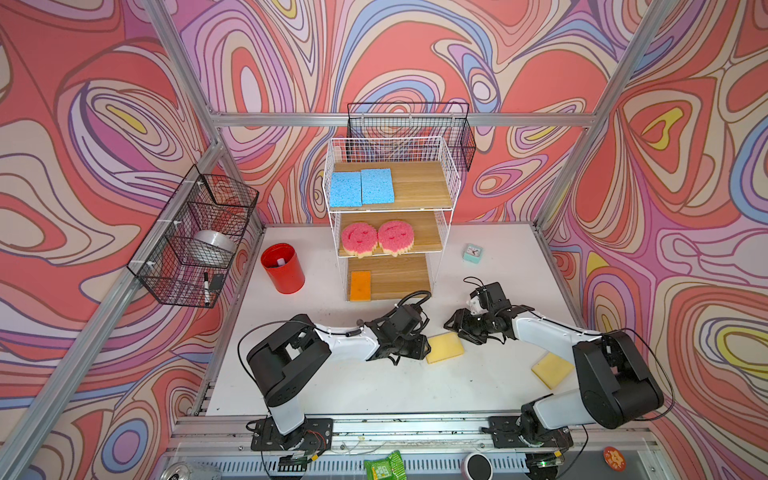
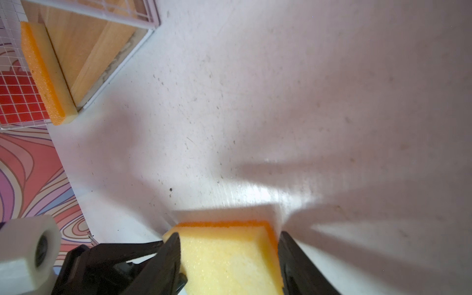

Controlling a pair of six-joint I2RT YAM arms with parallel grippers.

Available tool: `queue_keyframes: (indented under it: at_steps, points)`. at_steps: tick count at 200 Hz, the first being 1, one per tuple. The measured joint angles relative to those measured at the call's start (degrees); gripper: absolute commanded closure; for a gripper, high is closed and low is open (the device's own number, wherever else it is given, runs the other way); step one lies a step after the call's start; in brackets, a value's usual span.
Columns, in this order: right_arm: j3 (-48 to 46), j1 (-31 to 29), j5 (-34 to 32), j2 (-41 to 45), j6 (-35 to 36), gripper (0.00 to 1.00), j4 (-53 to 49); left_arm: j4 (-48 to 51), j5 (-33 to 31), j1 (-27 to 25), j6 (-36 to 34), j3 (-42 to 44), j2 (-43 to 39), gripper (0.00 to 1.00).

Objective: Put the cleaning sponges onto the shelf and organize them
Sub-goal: 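Close the left gripper on the yellow sponge's end beside the right gripper, then lift the yellow sponge with the left gripper while the right gripper releases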

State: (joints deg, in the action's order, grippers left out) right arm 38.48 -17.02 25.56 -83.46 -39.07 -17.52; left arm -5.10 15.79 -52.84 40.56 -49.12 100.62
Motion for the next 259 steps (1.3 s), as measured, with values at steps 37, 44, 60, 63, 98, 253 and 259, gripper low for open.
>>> queue_keyframes:
  at_steps: [37,44,60,63,98,253,259]
  points:
    - [0.0,0.0,0.3,0.0,0.5,0.37,0.0,0.7,-1.0,-0.1,0.3,-0.7,0.2,0.51]
    - [0.0,0.0,0.4,0.0,0.5,0.37,0.1,0.7,-1.1,-0.1,0.3,-0.8,0.2,0.52]
    - [0.0,0.0,0.6,0.0,0.5,0.37,0.4,1.2,-1.3,-0.1,0.5,-1.1,0.2,0.56]
    - [0.0,0.0,0.6,0.0,0.5,0.37,0.4,1.3,-1.3,-0.1,0.6,-1.2,0.3,0.57]
    - [0.0,0.0,0.8,0.0,0.7,0.37,0.4,1.5,-1.0,-0.2,1.4,-3.5,2.5,0.69]
    - [3.0,0.1,0.3,7.2,2.2,0.26,-0.5,6.2,-0.8,6.5,0.6,-2.9,-9.4,1.0]
    - [2.9,0.1,0.4,8.8,1.9,0.26,0.4,6.2,-0.4,7.9,0.7,-2.5,-10.6,1.0]
